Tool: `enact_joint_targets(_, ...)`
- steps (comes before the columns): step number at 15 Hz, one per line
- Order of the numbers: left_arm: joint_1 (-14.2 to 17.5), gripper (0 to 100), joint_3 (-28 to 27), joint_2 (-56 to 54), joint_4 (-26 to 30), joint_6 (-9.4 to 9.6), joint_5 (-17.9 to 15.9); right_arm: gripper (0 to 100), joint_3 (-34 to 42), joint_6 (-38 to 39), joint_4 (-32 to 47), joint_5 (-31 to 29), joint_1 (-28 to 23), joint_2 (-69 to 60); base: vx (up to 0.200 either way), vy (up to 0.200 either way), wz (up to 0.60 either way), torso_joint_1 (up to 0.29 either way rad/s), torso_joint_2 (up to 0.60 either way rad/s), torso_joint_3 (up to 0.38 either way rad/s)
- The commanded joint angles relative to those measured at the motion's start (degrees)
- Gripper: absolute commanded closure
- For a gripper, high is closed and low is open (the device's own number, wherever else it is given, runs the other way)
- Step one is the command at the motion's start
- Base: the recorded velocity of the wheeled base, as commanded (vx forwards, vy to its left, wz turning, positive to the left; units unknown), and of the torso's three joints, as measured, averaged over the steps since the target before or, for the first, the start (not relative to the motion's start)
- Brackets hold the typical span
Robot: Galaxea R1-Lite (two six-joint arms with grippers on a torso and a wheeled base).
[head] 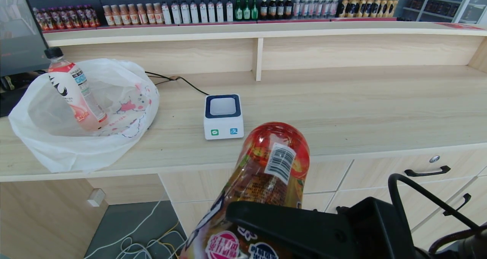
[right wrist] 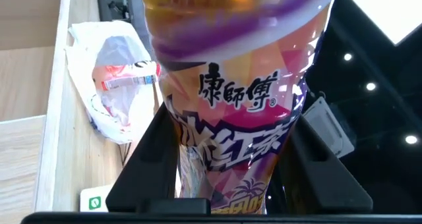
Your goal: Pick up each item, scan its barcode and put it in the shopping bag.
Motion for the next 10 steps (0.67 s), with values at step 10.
enact_joint_targets(10,0.0,0,0.0,0.0,0.0,0.00,0.0,100,4.2,22.6,0.0,-2.4,-0.7,3.5,0.000,0.000,0.00,0.000,0.00,0.000)
